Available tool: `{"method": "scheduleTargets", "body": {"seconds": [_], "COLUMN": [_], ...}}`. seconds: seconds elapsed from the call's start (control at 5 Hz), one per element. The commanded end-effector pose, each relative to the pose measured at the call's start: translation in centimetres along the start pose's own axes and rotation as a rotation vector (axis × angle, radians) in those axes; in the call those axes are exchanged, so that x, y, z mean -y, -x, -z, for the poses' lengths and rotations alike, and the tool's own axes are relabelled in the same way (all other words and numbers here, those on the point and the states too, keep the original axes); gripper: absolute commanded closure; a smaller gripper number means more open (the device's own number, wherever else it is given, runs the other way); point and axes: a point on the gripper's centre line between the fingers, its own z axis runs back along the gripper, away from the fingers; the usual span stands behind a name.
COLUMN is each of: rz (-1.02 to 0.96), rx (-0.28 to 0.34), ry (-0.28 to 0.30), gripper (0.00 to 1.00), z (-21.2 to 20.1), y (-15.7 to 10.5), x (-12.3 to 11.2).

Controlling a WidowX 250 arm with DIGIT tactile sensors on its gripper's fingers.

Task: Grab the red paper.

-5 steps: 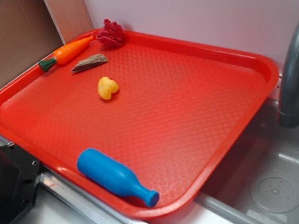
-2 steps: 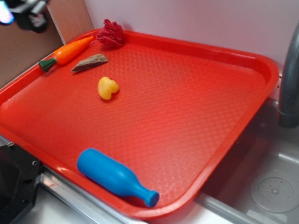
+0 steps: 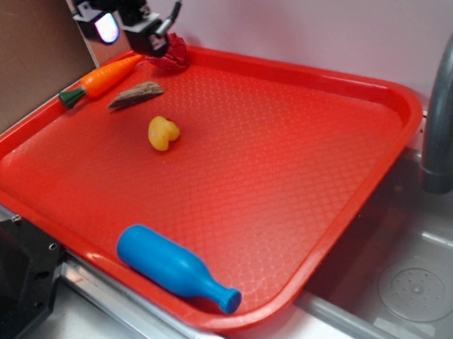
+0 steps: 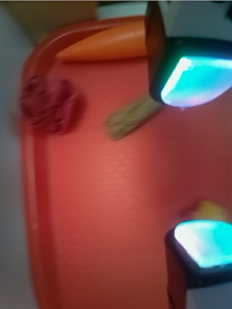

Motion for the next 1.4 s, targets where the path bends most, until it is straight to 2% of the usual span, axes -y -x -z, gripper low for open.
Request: {"method": "scheduleTargets", "body": {"seconds": [0.0,0.2,0.4,0.6,0.8,1.2], "rz": [-0.063,-0.067,-0.094,-0.118,-0.122,-0.092], "rx": [0.108,0.131,0.165,0.220,0.242,0.202], "ry": [-0.025,-0.045,-0.070,-0.060,-0.056,-0.092], "gripper": [0.00,0.00,0.00,0.00,0.00,0.00], "z": [-0.9,-1.2,-2.2,-2.1,-1.4,0.0], "y": [-1.9,-1.1,0.7,1.2,0.7,0.0], "x": [-2.3,-3.1,-5.0,-6.3,-6.9,-6.8]}}
